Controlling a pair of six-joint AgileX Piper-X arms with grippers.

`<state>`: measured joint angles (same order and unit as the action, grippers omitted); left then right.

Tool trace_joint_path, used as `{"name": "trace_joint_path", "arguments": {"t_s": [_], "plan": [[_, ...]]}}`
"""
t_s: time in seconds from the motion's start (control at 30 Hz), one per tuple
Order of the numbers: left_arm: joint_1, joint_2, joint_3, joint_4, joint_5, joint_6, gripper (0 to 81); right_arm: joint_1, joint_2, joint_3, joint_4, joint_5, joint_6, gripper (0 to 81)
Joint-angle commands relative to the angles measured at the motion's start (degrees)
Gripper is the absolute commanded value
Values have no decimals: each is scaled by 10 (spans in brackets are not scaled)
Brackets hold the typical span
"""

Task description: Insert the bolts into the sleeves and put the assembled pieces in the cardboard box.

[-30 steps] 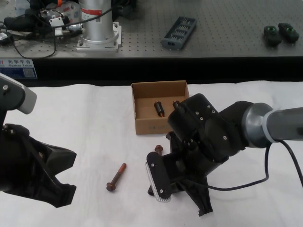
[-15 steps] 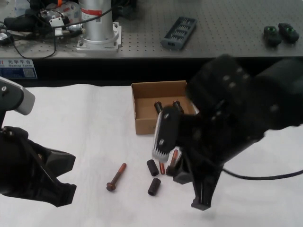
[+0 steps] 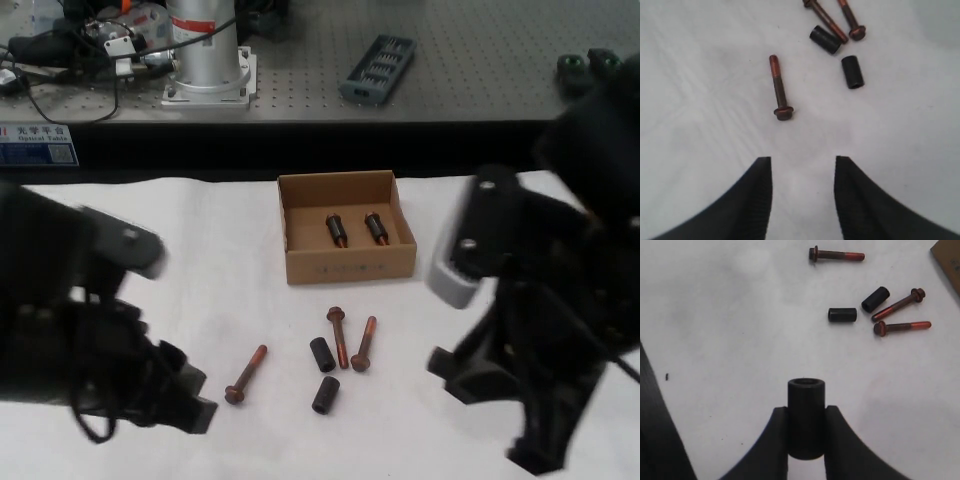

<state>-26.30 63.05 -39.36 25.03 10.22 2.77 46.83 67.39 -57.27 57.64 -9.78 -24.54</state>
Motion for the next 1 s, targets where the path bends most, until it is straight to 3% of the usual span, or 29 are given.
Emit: {"name": "trace_joint_path", "arguments": {"t_s": [0.0,0.43,0.97], "plan": [[1,121,-38,-30,-21,87,256,0,-35,0,21,-15,15,25],[1,364,-249,9,-20,97,277,0,-78,2,21,-15,18,25],[1,407,-297,115,-19,75,276,0,-78,18,-19,-15,16,25]]}}
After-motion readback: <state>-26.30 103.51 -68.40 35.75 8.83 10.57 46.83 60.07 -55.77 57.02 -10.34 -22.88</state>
